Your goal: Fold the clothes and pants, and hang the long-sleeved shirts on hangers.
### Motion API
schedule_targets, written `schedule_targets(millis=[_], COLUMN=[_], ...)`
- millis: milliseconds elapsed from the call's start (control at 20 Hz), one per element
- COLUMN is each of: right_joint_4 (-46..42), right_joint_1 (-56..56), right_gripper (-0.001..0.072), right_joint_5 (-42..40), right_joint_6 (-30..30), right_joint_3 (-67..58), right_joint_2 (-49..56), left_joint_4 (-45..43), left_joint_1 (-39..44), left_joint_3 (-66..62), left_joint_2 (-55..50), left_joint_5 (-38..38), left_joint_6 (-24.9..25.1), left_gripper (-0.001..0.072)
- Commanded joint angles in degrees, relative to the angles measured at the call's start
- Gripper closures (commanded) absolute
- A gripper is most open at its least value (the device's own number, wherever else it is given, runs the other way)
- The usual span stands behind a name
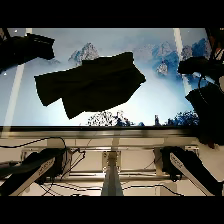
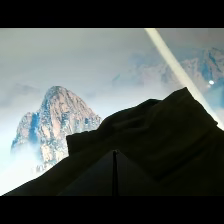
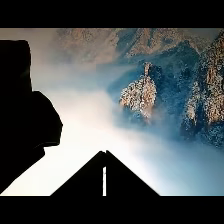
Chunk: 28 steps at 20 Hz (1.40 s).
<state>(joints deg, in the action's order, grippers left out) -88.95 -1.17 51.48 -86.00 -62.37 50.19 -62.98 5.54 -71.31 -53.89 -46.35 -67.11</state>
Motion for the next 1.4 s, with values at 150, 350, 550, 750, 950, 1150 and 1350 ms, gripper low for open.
schedule_targets(millis=[150, 350, 550, 750, 950, 1150, 1350], right_joint_4=[1.1, 15.4, 19.9, 14.7, 5.9, 5.1, 6.8], right_joint_1=[0.0, -2.0, -17.0, -34.3, -48.8, -55.3, -56.8], right_gripper=[0.0678, 0.0677, 0.0677, 0.0445, 0.0185, 0.0174, 0.0173], right_joint_5=[0.0, 1.6, 10.4, 1.6, -0.4, -0.3, 0.2], right_joint_6=[-0.8, 9.9, 24.2, 23.9, 17.1, 8.6, 7.0], right_joint_3=[0.0, 0.0, 0.0, 0.0, -8.5, -23.7, -34.3], right_joint_2=[0.0, 1.3, 9.7, 22.8, 37.4, 48.7, 56.9], left_joint_4=[0.0, 0.0, 0.0, -0.1, -0.1, 0.0, 0.0], left_joint_1=[0.0, 0.0, 0.0, -1.7, -4.4, -5.6, -5.6], left_joint_3=[0.0, 0.0, 0.0, 0.0, 0.0, 0.0, 0.0], left_joint_2=[0.0, 0.0, 0.0, 0.1, 0.1, 0.1, 0.0], left_joint_5=[0.0, 0.0, 0.0, -2.6, -5.0, -5.3, -5.3], left_joint_6=[0.0, 0.0, 0.0, -0.2, -0.2, -0.2, -0.2], left_gripper=[0.0685, 0.0685, 0.0685, 0.0685, 0.0685, 0.0684, 0.0684])
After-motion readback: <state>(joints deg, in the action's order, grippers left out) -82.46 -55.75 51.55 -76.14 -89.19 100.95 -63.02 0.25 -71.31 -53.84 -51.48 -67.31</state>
